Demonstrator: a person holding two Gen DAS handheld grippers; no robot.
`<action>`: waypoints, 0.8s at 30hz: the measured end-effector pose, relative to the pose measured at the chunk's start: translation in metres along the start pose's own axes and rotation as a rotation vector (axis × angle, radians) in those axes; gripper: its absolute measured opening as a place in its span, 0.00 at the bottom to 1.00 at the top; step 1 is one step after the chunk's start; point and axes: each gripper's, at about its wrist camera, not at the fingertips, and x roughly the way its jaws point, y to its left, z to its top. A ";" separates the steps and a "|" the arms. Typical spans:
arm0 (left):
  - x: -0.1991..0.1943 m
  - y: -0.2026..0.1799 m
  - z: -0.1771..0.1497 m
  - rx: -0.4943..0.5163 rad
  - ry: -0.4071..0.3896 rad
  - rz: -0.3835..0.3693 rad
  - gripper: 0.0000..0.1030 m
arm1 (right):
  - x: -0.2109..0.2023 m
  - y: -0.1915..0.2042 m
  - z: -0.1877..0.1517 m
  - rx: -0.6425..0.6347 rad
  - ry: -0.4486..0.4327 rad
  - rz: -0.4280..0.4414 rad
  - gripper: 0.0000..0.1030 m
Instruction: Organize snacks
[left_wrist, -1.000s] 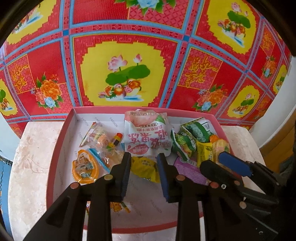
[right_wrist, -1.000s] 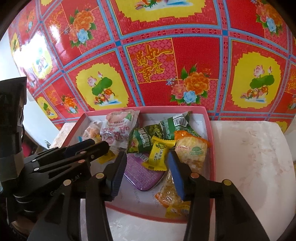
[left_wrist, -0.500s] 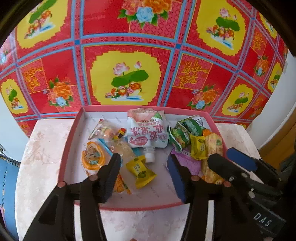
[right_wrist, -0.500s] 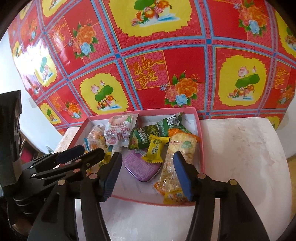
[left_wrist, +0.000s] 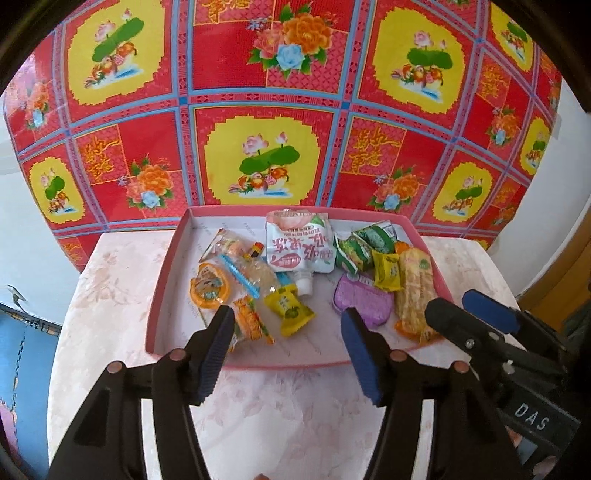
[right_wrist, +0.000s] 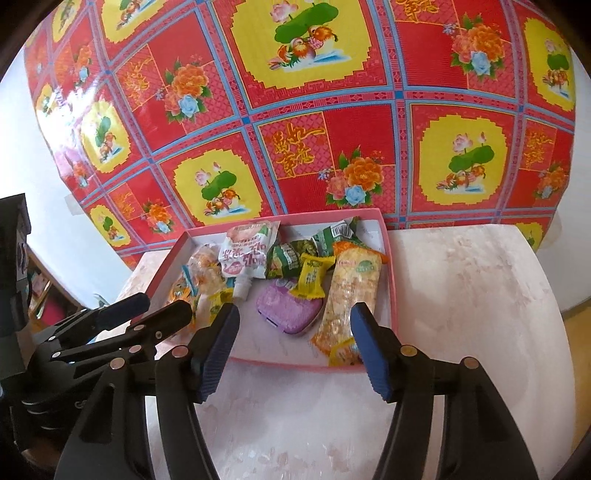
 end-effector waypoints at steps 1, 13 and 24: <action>-0.002 0.000 -0.002 0.002 0.000 0.002 0.61 | -0.001 0.000 -0.001 0.000 0.001 0.000 0.62; -0.019 0.002 -0.023 0.002 0.033 0.022 0.61 | -0.009 0.003 -0.028 -0.005 0.033 -0.015 0.63; 0.000 0.009 -0.045 -0.017 0.107 0.040 0.61 | 0.008 -0.004 -0.051 0.019 0.096 -0.061 0.63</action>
